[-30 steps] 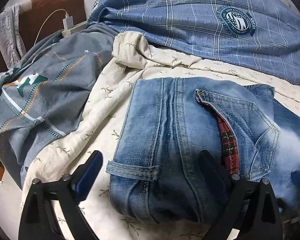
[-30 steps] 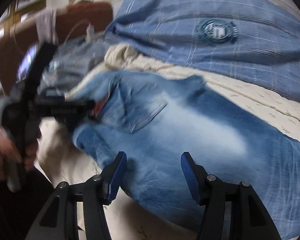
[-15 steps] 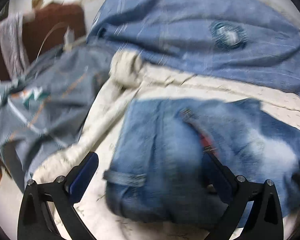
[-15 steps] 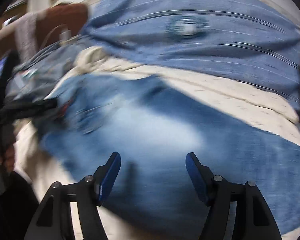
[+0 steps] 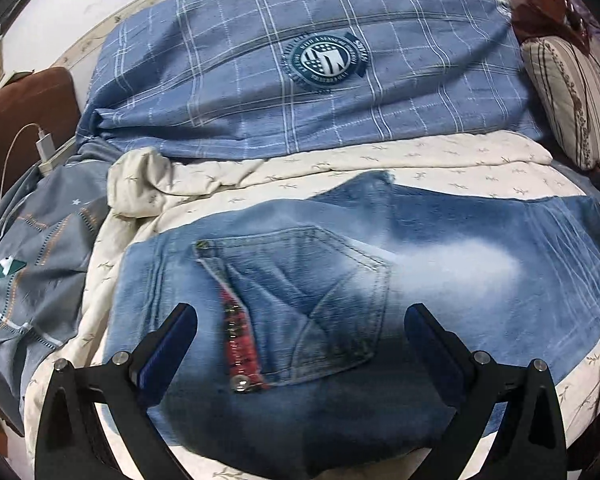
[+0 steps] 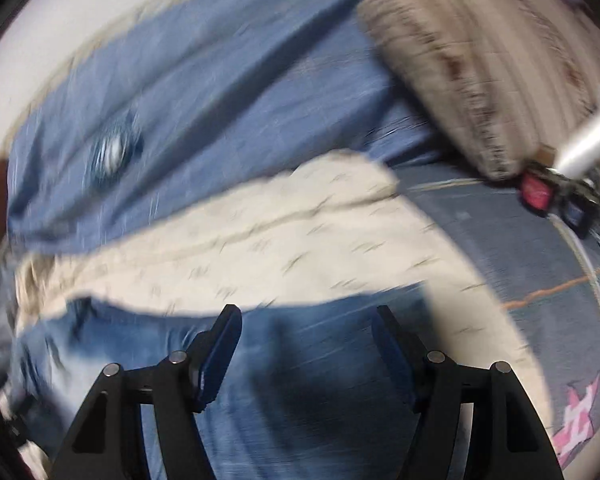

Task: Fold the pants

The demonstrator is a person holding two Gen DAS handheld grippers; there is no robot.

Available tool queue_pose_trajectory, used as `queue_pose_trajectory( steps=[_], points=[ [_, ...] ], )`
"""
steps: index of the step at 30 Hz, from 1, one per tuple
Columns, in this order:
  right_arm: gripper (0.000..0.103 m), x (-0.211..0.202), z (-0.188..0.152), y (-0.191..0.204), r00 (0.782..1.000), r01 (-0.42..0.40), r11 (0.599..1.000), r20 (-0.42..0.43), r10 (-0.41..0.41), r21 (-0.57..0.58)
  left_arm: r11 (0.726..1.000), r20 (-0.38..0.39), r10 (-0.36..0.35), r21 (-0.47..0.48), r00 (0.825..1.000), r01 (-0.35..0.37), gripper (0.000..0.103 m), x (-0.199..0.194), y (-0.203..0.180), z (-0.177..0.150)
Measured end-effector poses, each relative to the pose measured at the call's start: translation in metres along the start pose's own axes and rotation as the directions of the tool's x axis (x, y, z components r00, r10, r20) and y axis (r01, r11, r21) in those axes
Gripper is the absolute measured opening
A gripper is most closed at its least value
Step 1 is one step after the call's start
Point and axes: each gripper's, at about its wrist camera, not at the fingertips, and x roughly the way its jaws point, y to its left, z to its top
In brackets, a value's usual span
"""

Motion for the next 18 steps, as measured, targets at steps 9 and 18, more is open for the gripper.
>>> queue_pose_trajectory(
  steps=[9,18],
  points=[
    [0.07,0.027,0.006,-0.036,0.995,-0.034,0.999,-0.093,0.03,-0.037,1.0,-0.084,-0.008,0.027,0.996,0.011,0.103,0.018,-0.016,-0.003],
    [0.021,0.047,-0.004,-0.016,0.987,0.042,0.986,-0.149,-0.067,-0.164,0.999,-0.085,0.032,0.045,0.996,-0.028,0.103,0.02,-0.023,-0.003]
  ],
)
